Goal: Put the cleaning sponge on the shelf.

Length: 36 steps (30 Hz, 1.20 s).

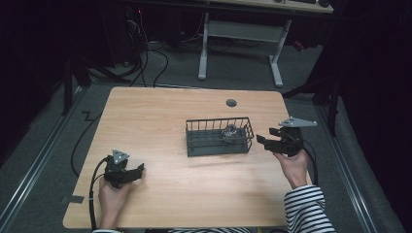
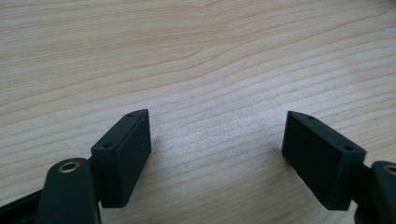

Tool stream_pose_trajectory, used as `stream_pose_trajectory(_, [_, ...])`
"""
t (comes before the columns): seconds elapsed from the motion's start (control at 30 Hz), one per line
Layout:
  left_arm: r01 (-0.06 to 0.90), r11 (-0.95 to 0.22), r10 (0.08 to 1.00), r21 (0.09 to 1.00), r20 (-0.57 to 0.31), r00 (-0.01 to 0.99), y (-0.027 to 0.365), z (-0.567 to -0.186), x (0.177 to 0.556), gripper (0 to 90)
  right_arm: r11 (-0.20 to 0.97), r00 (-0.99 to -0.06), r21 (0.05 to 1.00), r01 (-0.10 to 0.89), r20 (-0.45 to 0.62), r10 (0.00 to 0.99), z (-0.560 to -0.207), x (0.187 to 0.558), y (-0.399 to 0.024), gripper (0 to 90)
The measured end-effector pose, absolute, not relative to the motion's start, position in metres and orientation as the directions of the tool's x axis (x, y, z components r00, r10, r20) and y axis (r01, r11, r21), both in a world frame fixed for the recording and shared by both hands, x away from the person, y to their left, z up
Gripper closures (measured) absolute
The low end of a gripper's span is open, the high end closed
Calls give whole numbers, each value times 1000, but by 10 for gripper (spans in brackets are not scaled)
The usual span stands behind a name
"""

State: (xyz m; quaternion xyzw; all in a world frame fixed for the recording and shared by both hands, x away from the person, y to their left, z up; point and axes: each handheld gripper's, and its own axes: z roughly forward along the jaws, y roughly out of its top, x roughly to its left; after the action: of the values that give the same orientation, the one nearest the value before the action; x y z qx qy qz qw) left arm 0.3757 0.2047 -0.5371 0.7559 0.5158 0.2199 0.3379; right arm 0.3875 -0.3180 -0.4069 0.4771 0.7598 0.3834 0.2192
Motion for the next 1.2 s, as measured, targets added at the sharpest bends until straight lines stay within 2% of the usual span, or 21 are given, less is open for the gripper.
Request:
stream_pose_trajectory(0.47, [630,-238,929,739,-16,370,204,-537,376,242,184,-408,802,569,81,909,-423,362,-342,368])
stream_pose_trajectory(0.93, [630,-238,929,739,-16,370,205,-537,376,241,82,-371,785,614,196,908,-471,346,-355,370])
stream_pose_trajectory(1.2, [630,-238,929,739,-16,369,204,-537,376,241,101,-359,772,628,172,918,-491,343,-348,371])
